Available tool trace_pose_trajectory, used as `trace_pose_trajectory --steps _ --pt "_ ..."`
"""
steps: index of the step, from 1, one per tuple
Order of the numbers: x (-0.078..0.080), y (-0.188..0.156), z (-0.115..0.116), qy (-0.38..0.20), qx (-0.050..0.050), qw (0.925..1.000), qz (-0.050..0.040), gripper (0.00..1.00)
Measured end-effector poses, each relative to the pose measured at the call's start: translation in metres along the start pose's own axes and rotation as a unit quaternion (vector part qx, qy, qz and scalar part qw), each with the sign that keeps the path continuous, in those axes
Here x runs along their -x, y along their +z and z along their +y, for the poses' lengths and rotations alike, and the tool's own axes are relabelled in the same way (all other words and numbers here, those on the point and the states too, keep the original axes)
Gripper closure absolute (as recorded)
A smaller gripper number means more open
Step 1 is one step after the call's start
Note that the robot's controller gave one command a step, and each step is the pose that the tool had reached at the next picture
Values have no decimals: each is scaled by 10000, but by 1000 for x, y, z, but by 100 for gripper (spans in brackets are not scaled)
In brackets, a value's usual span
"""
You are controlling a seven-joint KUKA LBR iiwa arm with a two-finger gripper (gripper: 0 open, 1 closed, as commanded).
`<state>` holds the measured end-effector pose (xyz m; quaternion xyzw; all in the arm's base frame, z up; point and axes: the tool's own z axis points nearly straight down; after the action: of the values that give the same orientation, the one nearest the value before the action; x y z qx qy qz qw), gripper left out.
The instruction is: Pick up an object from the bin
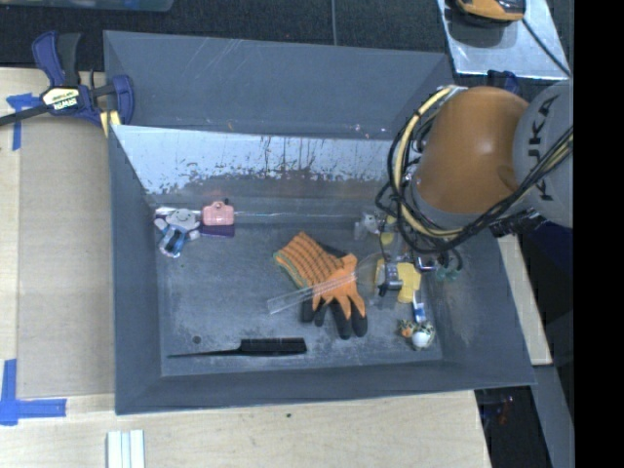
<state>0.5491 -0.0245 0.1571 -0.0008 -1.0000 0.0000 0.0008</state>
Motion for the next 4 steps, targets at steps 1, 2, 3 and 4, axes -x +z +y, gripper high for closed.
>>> trace_pose_trajectory --steps 1,2,3,4 --pt "2 -2 0 -5 -2 10000 -27 0" --pt "15 73 27 -8 -1 10000 -58 0" --pt "14 53 35 269 -4 9996 -73 0" --pt "17 84 32 89 -3 9999 -72 0"
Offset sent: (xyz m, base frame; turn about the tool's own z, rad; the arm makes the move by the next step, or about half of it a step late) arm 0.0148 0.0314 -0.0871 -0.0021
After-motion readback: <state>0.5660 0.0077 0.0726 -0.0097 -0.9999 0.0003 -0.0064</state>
